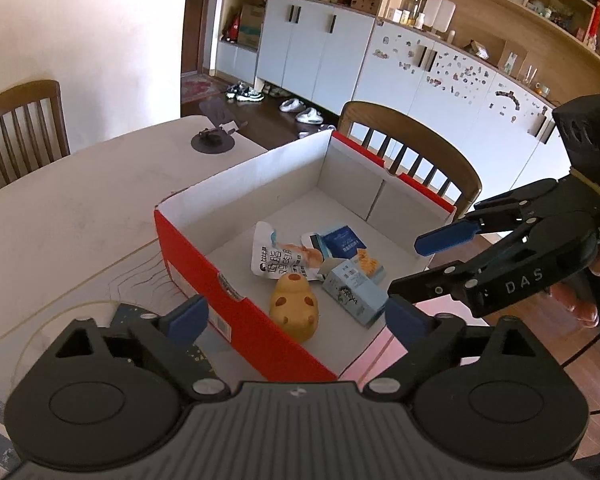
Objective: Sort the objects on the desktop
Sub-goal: 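Withdraw both tools from the shoebox back toward the snack pile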
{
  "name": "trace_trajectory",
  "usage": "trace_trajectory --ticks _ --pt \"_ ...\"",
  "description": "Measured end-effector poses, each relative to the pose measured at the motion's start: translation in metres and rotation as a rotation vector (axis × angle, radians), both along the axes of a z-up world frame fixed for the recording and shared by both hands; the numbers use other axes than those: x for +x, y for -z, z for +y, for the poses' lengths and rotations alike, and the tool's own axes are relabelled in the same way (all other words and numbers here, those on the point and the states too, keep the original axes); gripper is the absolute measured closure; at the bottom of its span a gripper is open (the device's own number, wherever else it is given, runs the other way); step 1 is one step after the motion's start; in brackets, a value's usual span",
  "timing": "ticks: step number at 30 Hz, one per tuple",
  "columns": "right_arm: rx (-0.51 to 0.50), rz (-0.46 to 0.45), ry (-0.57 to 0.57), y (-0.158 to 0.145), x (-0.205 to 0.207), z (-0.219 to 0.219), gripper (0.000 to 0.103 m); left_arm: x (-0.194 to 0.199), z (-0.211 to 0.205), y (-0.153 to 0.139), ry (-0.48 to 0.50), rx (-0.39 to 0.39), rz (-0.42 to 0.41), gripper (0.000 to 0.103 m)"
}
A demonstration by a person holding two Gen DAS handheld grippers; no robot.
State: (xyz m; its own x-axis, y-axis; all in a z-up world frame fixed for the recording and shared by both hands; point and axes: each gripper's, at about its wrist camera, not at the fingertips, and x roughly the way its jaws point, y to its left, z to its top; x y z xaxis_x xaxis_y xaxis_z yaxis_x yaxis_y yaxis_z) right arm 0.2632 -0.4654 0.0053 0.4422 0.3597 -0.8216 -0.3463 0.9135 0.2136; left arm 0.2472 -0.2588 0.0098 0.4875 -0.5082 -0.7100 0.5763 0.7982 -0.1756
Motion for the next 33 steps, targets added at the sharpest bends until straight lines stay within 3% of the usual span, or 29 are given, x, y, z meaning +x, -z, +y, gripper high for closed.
trace_trajectory --ticks 12,22,33 --pt "0.017 0.004 0.004 0.001 -0.013 0.025 0.032 -0.033 0.044 0.001 -0.053 0.015 -0.056 0.0" --pt "0.034 0.01 -0.02 0.002 -0.027 0.062 0.032 -0.061 0.101 0.004 -0.118 -0.039 -0.026 0.0" --pt "0.037 0.003 -0.067 0.002 -0.046 0.116 0.032 -0.082 0.161 0.0 -0.233 -0.02 -0.047 0.0"
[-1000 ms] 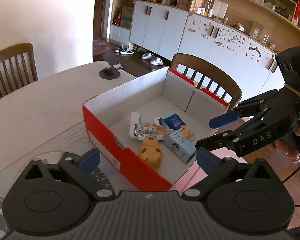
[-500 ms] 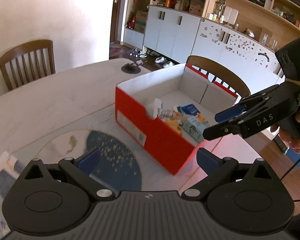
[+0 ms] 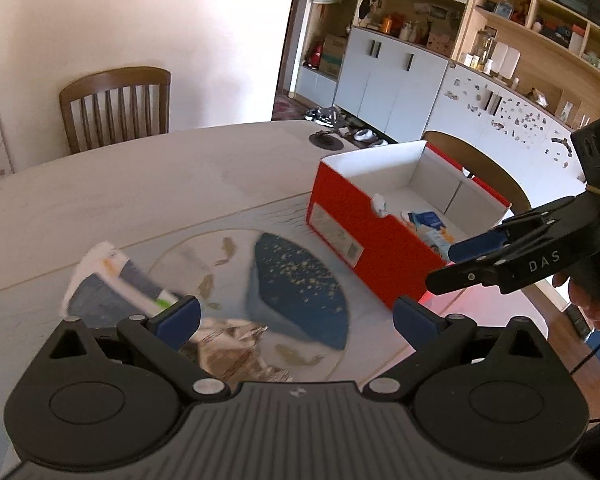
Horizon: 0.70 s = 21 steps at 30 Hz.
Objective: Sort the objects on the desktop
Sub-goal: 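Withdraw both tools from the shoebox back toward the snack pile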
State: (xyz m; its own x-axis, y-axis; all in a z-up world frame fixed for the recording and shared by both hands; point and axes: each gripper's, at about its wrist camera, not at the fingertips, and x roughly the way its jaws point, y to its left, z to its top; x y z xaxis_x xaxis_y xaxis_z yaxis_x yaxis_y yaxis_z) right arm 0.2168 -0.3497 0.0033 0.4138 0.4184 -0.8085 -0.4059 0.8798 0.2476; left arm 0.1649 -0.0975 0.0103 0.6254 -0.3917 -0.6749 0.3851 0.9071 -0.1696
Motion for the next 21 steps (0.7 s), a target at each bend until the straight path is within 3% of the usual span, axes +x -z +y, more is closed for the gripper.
trace_trajectory --ticks 21 --pt "-0.027 -0.001 -0.096 0.012 -0.026 0.097 0.032 -0.041 0.096 0.025 -0.083 0.027 0.033 0.0"
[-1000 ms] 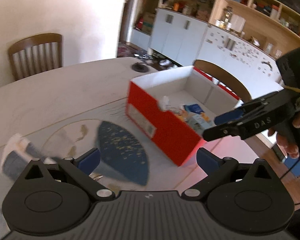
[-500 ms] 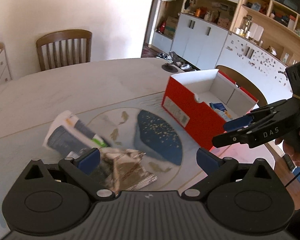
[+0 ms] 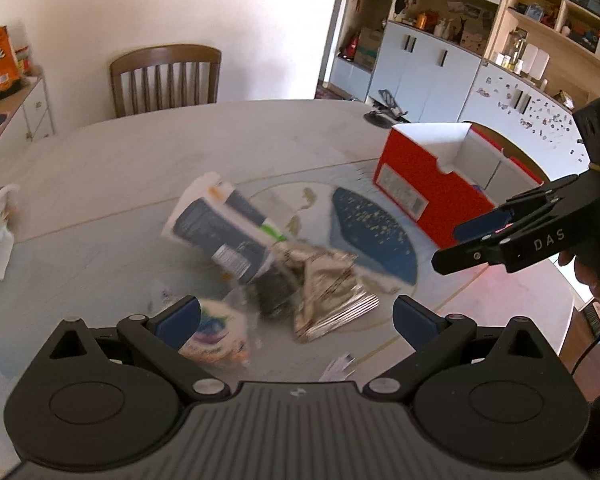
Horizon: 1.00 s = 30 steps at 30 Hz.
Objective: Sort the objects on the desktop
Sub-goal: 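Withdraw both tools from the shoebox back toward the snack pile, then grasp the silver ZHOUSHI foil packet with the right tool while the left tool grasps the black snack packet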
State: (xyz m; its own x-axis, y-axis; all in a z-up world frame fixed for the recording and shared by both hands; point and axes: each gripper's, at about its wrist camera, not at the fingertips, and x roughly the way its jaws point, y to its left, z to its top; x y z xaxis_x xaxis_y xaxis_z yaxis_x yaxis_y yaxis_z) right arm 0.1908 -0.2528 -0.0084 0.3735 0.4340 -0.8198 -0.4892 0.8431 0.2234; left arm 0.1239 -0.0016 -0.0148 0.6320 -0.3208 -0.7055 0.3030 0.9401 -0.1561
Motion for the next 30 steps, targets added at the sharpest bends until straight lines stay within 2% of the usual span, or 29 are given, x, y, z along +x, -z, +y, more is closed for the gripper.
trace_trajectory --ticks 15,25,30 --pt "-0.035 0.019 -0.016 0.022 0.006 0.052 0.032 0.0 0.057 0.037 -0.014 0.066 0.048 0.0" --pt "-0.072 0.041 -0.011 0.04 0.016 0.077 0.032 0.006 0.079 0.061 0.101 0.111 0.081 0.0" --pt "-0.087 0.032 0.048 0.045 0.026 0.082 0.032 0.011 0.084 0.067 0.141 0.127 0.077 0.0"
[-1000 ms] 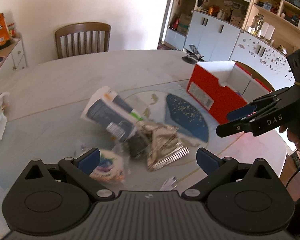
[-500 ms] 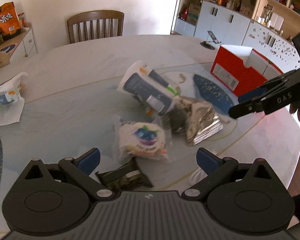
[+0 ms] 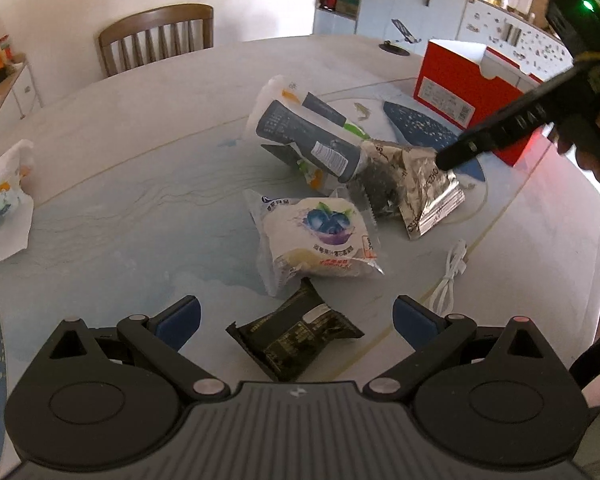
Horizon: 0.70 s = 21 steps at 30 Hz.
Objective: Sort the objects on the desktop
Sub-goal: 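Grasp the silver ZHOUSHI foil packet with the right tool while the left tool grasps the black snack packet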
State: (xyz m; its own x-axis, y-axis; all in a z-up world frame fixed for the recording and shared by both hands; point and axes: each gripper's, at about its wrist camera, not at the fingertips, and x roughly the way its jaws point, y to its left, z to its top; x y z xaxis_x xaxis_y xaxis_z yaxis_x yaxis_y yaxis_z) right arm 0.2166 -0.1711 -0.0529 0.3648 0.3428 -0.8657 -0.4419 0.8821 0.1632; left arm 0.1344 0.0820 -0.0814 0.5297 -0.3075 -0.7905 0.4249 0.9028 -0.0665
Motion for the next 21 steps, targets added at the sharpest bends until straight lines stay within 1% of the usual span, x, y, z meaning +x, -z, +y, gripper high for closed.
trace_trajectory --ticks 4,7,11,17,21 --pt "0.015 0.013 0.066 0.004 0.012 0.0 0.032 0.002 -0.001 0.004 0.081 0.005 -0.009 0.0" --pt "0.024 0.024 0.102 0.009 0.019 0.003 0.032 0.004 -0.003 0.008 0.116 0.017 -0.012 0.0" --pt "0.025 0.046 0.147 0.018 0.026 0.007 0.032 0.011 0.001 0.014 0.111 0.017 -0.002 0.001" --pt "0.002 0.055 0.19 0.027 0.032 0.012 0.032 0.015 0.007 0.022 0.106 0.011 0.015 0.001" --pt "-0.009 0.081 0.204 0.034 0.035 0.012 0.034 0.015 0.008 0.026 0.123 0.007 0.022 0.006"
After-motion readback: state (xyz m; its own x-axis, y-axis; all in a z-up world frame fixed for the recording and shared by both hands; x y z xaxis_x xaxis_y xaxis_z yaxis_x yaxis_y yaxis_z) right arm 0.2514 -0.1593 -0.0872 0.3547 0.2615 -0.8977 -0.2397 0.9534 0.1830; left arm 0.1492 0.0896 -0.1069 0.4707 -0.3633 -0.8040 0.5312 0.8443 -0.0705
